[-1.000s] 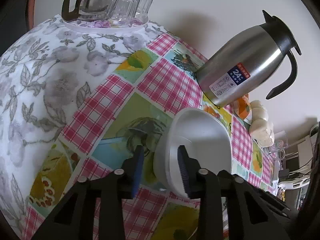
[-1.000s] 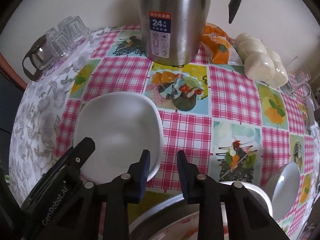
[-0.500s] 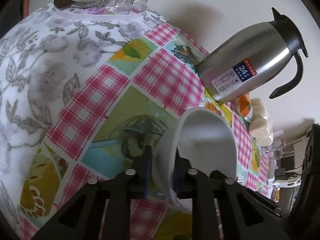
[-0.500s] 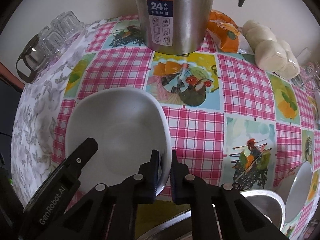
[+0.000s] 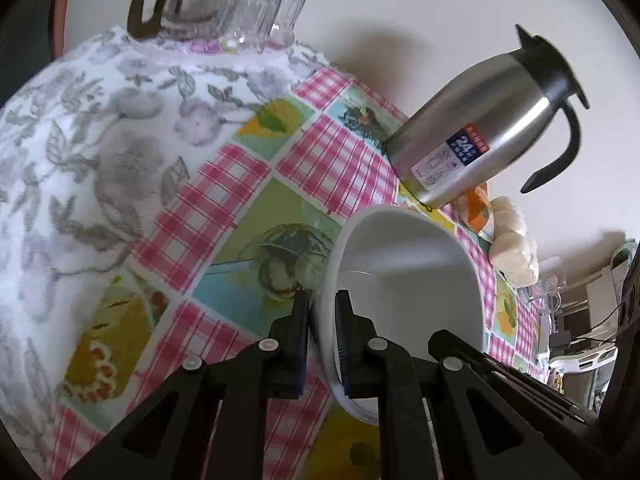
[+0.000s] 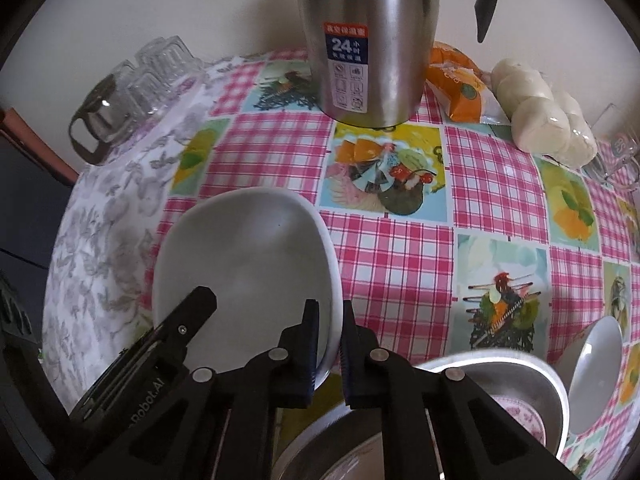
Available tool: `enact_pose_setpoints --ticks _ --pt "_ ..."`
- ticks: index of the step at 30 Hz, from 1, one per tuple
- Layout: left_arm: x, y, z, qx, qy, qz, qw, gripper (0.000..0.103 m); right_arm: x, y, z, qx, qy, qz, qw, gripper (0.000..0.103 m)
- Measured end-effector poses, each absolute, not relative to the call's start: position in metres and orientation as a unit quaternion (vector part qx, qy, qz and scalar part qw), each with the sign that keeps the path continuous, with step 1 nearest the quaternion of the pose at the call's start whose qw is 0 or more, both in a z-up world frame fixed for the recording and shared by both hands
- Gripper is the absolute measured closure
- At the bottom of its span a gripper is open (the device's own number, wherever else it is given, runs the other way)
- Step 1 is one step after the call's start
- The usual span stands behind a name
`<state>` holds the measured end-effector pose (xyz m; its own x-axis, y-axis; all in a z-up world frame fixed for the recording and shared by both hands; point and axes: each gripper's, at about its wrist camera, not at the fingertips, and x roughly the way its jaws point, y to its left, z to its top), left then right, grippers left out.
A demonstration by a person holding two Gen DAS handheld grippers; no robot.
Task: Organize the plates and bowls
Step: 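Close the left tool on the square bowl rim beside the right tool, then lift the square bowl with both tools and carry it over the basin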
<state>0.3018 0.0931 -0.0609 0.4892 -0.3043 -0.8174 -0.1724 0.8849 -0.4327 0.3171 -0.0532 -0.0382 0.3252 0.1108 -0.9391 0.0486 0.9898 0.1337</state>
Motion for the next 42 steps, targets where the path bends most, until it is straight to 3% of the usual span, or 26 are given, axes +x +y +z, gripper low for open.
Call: enact_pose_setpoints --ticks 18,42 --pt "0.205 0.079 0.032 -0.183 0.422 -0.035 0.887 0.090 0.215 -0.069 0.038 0.109 0.480 0.067 0.868 0.092" --pt "0.157 0.005 0.058 -0.098 0.398 -0.071 0.909 0.090 0.126 -0.144 0.041 0.202 0.383 0.057 0.900 0.092"
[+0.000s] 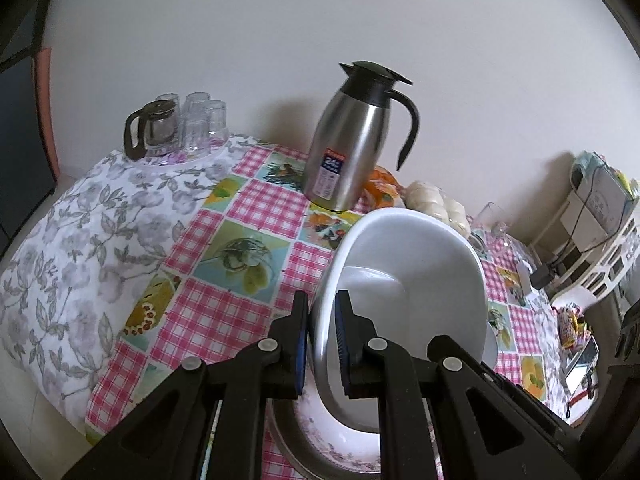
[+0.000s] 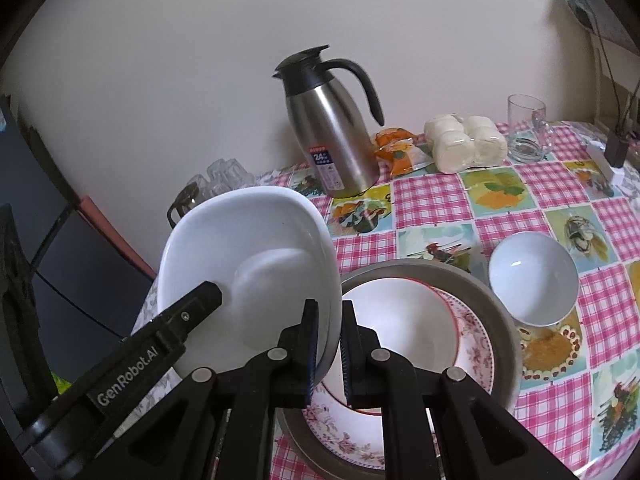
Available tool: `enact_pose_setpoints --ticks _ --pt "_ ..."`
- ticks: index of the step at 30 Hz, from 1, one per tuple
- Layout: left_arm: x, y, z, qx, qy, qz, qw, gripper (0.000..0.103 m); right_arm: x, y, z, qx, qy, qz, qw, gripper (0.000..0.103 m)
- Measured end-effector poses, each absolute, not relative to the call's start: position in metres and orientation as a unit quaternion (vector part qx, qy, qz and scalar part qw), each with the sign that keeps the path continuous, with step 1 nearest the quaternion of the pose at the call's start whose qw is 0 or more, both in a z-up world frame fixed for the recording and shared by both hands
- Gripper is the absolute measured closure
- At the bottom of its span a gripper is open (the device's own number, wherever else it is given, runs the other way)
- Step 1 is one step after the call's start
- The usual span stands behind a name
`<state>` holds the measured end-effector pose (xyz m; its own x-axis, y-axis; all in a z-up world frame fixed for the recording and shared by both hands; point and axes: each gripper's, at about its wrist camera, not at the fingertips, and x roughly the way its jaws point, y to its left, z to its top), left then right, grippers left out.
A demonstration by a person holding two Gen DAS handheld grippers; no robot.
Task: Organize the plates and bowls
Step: 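Lift the square bowl with both tools and carry it over the basin, then lower the square bowl into the red-rimmed bowl with both tools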
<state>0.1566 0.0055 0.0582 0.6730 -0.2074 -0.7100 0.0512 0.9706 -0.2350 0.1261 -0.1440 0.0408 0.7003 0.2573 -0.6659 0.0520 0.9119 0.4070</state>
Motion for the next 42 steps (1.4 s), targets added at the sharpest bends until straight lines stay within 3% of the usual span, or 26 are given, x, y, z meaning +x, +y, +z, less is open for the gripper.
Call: enact_pose_setpoints --ticks 23,42 --pt "0.155 -0.055 0.044 -0.080 0.421 -0.112 0.897 0.090 0.112 -0.205 0.034 0.234 0.380 0.009 0.895 0.091" --pt "0.169 -0.048 0.012 -0.089 0.477 -0.092 0.869 0.090 0.124 -0.193 0.008 0.214 0.425 0.000 0.880 0.089"
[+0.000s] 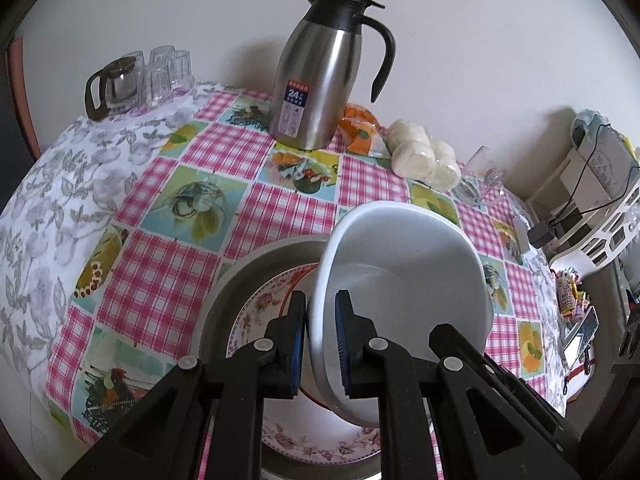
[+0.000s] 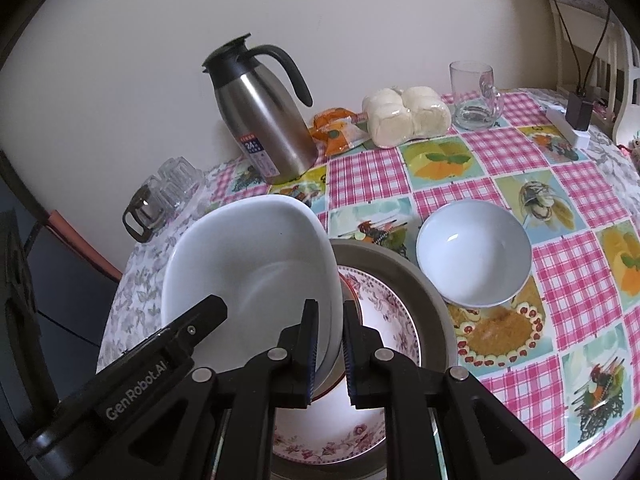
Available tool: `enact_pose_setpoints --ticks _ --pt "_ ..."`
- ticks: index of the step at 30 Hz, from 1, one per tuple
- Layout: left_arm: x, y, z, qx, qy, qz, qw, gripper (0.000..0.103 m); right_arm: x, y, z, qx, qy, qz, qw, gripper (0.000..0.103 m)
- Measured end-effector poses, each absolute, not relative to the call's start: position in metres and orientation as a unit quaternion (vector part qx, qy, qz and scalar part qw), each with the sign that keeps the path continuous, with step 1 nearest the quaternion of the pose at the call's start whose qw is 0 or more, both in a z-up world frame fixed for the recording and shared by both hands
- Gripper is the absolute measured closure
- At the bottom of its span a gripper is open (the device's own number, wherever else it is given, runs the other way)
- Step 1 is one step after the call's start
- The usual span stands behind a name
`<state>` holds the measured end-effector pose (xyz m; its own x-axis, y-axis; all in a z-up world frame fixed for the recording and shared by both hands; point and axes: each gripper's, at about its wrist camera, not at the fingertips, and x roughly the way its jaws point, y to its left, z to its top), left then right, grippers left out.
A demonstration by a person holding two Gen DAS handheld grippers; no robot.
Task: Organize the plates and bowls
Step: 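Lower the square bowl into the red-rimmed bowl with both tools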
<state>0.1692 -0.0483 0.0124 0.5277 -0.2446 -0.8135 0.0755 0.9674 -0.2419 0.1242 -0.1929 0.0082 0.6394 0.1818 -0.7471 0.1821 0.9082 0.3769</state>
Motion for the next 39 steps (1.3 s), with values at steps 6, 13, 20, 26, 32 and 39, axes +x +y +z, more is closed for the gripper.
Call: enact_pose_setpoints --ticks 6,13,20,26,32,39 --pt "0.175 -0.045 0.001 -0.099 0.493 -0.091 0.859 0.089 0.128 -0.191 0.000 0.214 0.438 -0.001 0.873 0.088" --pt "0.179 -0.042 -0.007 -0.108 0.507 -0.091 0.850 0.089 0.131 -0.190 -0.005 0.216 0.450 -0.001 0.867 0.087" --pt "0.181 -0.043 -0.008 -0.107 0.511 -0.092 0.848 0.089 0.133 -0.190 -0.007 0.215 0.454 -0.004 0.865 0.087" --pt "0.181 -0.044 -0.008 -0.108 0.512 -0.092 0.847 0.088 0.133 -0.190 -0.007 0.215 0.455 -0.004 0.864 0.087" --pt "0.182 -0.045 -0.010 -0.106 0.519 -0.092 0.843 0.085 0.132 -0.190 -0.007 0.214 0.454 -0.006 0.865 0.086" --pt "0.182 -0.046 -0.011 -0.107 0.520 -0.093 0.842 0.084 0.133 -0.189 -0.007 0.214 0.455 -0.007 0.864 0.082"
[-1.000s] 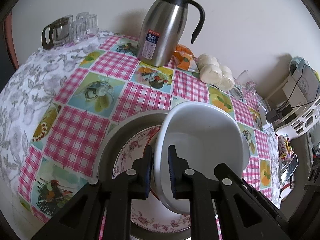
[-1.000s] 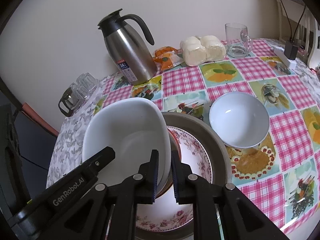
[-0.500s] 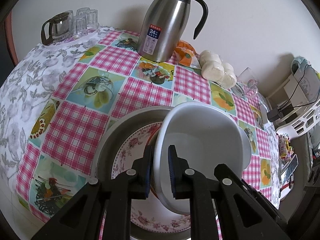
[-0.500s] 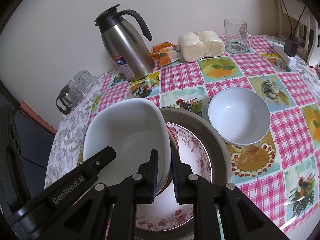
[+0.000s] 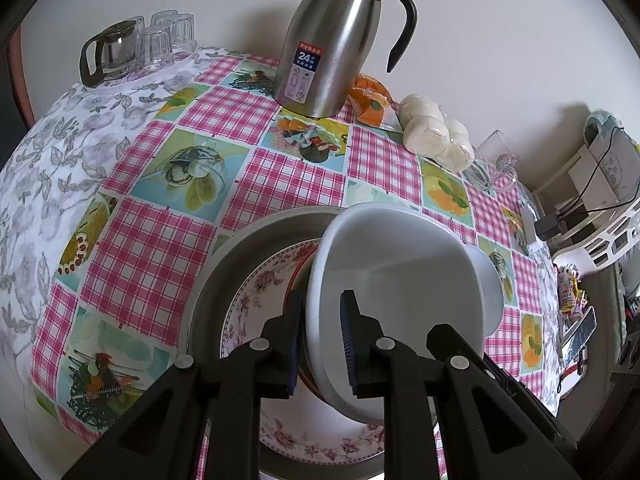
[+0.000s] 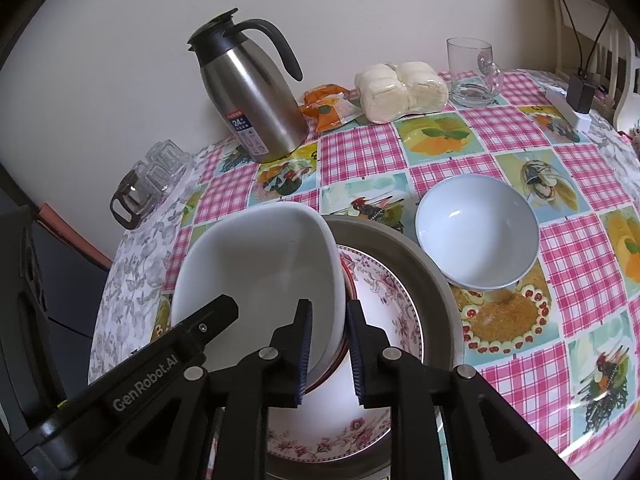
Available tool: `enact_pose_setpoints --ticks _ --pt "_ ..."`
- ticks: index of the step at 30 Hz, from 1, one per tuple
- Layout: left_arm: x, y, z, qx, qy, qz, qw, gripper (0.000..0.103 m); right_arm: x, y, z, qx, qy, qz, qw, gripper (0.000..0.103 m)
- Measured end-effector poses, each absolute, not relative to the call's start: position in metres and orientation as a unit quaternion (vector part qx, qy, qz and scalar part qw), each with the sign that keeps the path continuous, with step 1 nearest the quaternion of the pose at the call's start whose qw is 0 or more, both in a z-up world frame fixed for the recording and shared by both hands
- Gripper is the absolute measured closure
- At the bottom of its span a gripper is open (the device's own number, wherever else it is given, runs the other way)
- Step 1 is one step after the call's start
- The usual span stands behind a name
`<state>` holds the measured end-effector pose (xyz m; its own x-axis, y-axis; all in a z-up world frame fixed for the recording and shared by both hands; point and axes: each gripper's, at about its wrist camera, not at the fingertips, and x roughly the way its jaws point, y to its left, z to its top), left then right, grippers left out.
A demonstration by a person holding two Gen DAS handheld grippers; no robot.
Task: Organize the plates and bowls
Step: 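Lower the square bowl into the red-rimmed bowl with both tools, then open both tools to release the square bowl and pull back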
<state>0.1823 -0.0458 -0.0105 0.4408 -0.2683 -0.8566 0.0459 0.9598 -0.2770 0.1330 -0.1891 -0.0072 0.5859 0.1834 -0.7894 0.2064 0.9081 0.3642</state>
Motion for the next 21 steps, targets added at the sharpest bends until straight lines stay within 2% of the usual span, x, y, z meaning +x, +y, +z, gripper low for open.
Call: enact_pose_setpoints --ticks 9,12,13,17,21 --pt "0.182 -0.046 -0.010 -0.108 0.521 -0.093 0.842 0.084 0.133 -0.189 -0.008 0.213 0.456 -0.007 0.864 0.081" --pt "0.182 -0.044 -0.006 -0.110 0.520 -0.093 0.842 0.083 0.132 -0.188 -0.005 0.213 0.458 -0.007 0.863 0.076" --pt "0.181 -0.043 -0.005 -0.112 0.519 -0.094 0.842 0.082 0.131 -0.188 -0.003 0.211 0.456 -0.007 0.864 0.072" --pt "0.179 -0.038 0.008 -0.112 0.502 -0.091 0.853 0.069 0.128 -0.189 0.006 0.209 0.444 -0.007 0.871 0.068" --pt "0.176 -0.033 0.020 -0.113 0.490 -0.093 0.860 0.067 0.124 -0.189 0.016 0.202 0.433 -0.011 0.879 0.061"
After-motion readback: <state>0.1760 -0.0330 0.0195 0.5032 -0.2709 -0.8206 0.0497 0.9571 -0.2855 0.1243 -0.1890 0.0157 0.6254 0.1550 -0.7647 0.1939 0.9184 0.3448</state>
